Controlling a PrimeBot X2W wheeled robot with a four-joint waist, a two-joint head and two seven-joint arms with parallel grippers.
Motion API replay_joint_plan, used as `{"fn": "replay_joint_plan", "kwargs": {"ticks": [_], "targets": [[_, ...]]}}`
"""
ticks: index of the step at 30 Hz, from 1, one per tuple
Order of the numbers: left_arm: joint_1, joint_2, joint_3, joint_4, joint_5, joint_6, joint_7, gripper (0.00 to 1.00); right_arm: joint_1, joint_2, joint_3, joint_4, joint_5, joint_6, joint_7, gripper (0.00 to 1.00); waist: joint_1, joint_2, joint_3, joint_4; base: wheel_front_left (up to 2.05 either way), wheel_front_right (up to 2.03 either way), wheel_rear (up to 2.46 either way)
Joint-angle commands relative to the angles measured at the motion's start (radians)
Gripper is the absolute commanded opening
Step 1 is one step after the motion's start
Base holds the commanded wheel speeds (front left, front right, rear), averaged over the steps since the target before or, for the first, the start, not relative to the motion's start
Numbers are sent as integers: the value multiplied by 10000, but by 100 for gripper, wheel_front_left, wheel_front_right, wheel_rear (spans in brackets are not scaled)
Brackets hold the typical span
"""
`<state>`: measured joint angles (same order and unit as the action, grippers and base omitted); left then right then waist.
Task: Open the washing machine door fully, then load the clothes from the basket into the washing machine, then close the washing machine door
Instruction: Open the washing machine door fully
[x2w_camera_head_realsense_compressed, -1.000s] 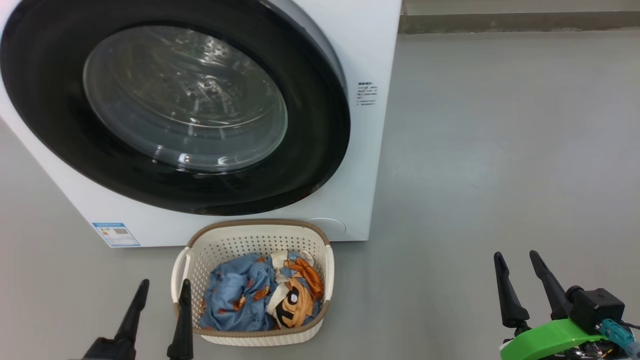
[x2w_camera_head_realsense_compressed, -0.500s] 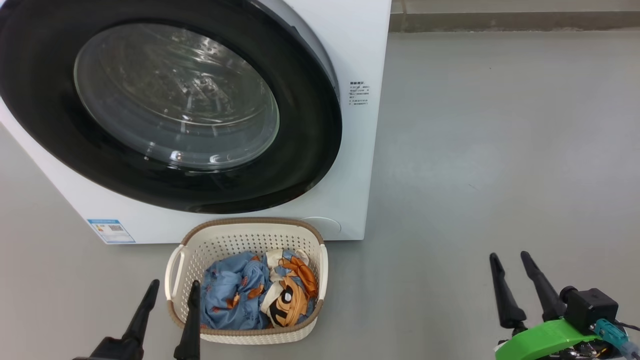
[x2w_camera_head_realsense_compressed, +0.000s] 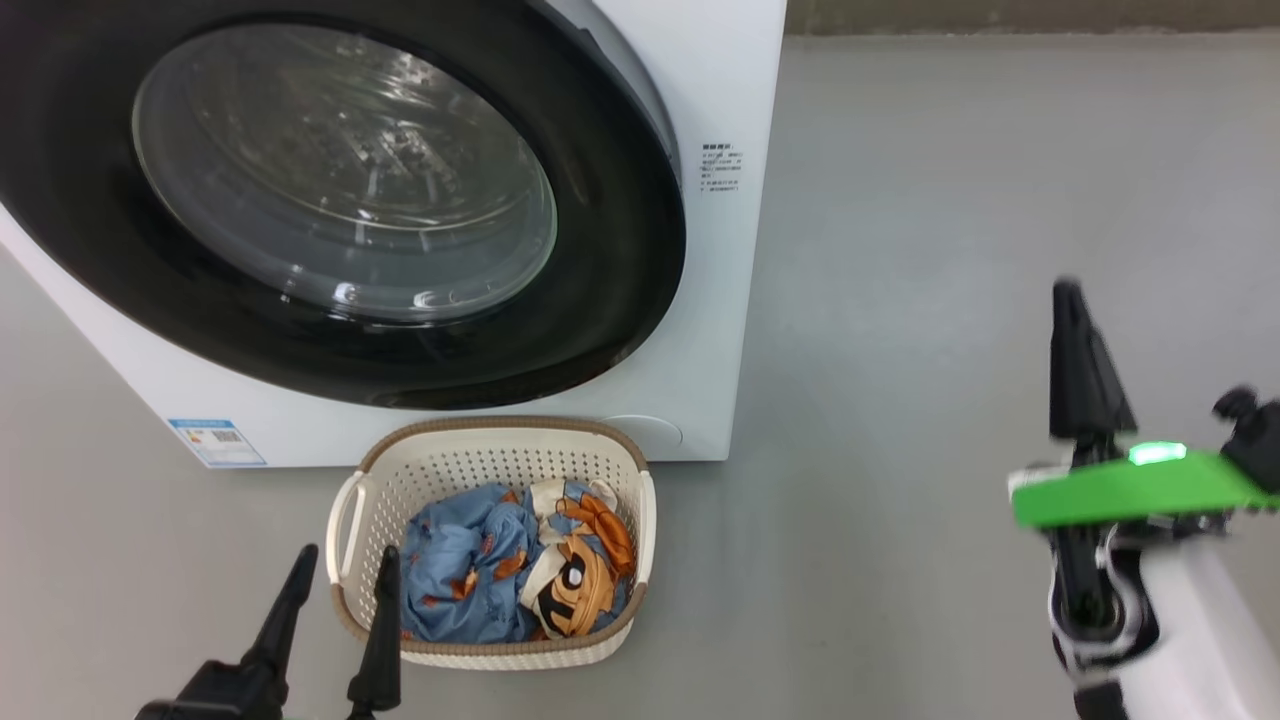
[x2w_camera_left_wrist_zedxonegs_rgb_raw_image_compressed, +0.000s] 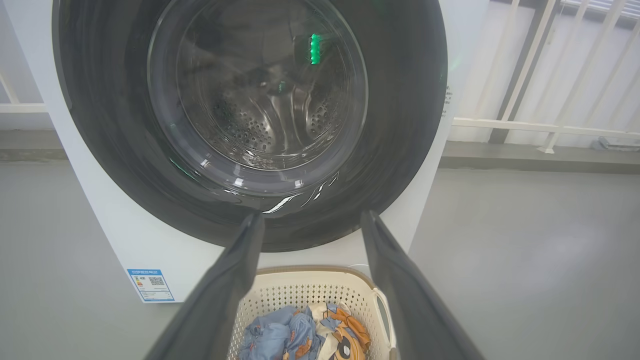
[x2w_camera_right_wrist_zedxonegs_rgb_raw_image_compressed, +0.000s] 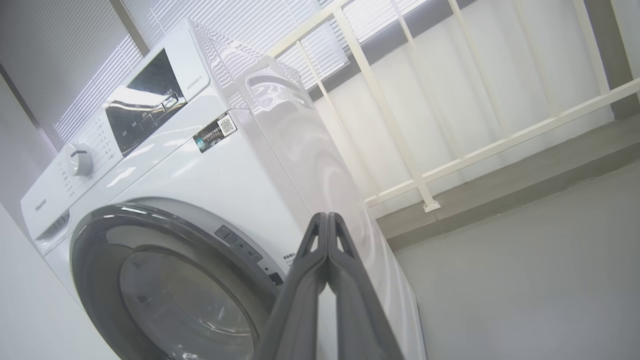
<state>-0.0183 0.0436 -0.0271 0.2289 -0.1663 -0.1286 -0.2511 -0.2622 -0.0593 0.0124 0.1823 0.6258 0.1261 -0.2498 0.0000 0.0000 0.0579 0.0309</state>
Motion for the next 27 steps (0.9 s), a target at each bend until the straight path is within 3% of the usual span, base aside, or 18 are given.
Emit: {"fn": "replay_joint_plan", "kwargs": {"ticks": [1,8,16,22,27], "targets": [[-483,67,252,-215,-94,-21,-107,100,-739,18,224,-305,399,46,-120,0,0,0,134,44,0,0,0],[-797,67,58,-156,-176,-21,-107,100,-2530,-223,172,18,1478,46,-120,0,0,0,482,305,0,0,0],[-1239,67,-225,-102,-339,-21,-107,100,-4384,-1049,1209,591,2939,46,-120,0,0,0,1088,843,0,0,0],[-1548,66,-443,-179,-495,-21,-107,100,-5445,-2115,3111,1059,5851,46,-57,0,0,0,1629,1285,0,0,0],[-1729,66,-682,-246,-702,19,-107,100,-6044,-2757,3748,1016,8725,46,1443,0,0,0,2091,1558,0,0,0]]}}
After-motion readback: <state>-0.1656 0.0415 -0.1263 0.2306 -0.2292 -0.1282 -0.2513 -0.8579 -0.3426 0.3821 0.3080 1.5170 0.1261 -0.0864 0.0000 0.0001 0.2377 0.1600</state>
